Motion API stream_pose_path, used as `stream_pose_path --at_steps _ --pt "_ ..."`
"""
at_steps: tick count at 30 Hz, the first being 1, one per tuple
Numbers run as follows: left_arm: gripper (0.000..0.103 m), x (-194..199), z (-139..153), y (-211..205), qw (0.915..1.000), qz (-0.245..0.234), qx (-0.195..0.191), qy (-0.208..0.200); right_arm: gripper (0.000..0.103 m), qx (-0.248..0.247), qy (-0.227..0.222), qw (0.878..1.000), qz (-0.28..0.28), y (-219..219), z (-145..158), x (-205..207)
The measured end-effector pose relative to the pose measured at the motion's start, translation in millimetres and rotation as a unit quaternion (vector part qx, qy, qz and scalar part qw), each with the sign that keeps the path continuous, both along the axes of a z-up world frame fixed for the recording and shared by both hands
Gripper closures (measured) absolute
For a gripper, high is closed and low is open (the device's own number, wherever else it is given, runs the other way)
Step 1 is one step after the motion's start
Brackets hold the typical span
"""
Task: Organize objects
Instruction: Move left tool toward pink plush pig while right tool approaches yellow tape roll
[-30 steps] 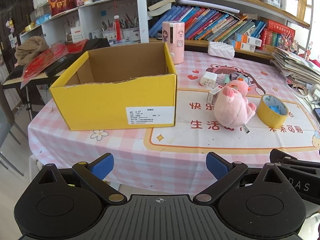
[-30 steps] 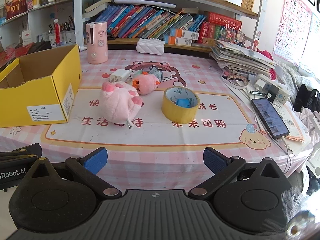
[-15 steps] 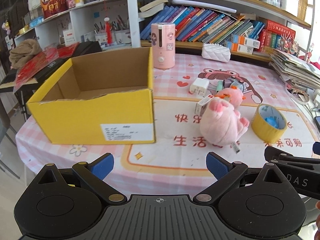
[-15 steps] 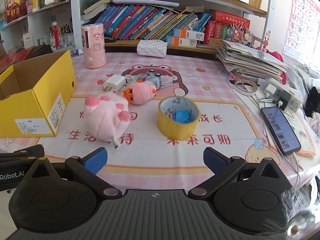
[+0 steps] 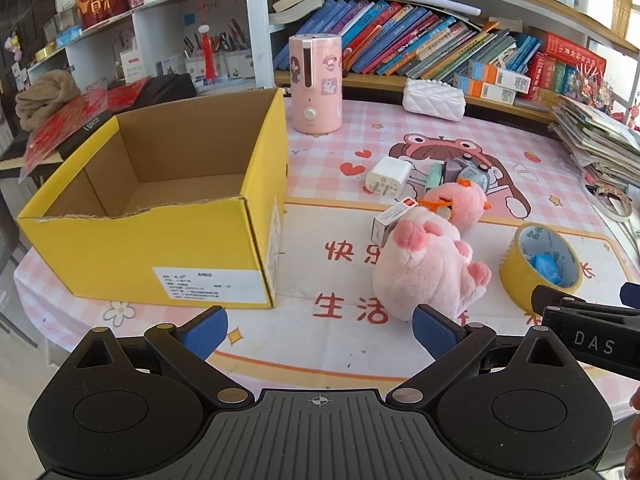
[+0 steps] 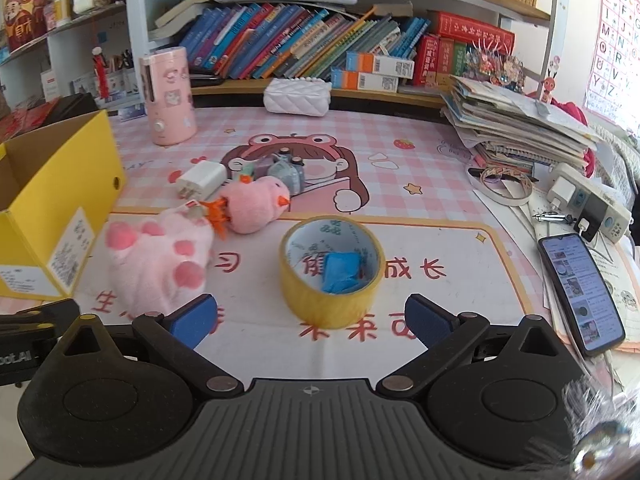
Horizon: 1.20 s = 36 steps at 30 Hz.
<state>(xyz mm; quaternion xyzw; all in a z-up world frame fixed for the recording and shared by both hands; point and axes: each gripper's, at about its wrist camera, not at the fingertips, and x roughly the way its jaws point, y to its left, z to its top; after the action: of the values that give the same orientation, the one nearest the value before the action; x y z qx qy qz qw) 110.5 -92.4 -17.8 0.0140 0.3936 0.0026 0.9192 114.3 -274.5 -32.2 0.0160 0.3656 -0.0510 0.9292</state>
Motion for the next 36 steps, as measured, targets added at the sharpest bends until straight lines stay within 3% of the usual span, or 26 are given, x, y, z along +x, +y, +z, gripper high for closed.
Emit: stream_pose_path --at_steps 22,36 --pt "0.003 21 -5 -19 0.9997 -0.012 -0.021 0.002 0.002 0.008 0.024 1.000 0.018 -24 -21 38" --pt "0.003 38 -8 -22 0.9996 -0.014 -0.025 0.002 0.004 -0.011 0.053 0.998 0.029 -30 -46 85"
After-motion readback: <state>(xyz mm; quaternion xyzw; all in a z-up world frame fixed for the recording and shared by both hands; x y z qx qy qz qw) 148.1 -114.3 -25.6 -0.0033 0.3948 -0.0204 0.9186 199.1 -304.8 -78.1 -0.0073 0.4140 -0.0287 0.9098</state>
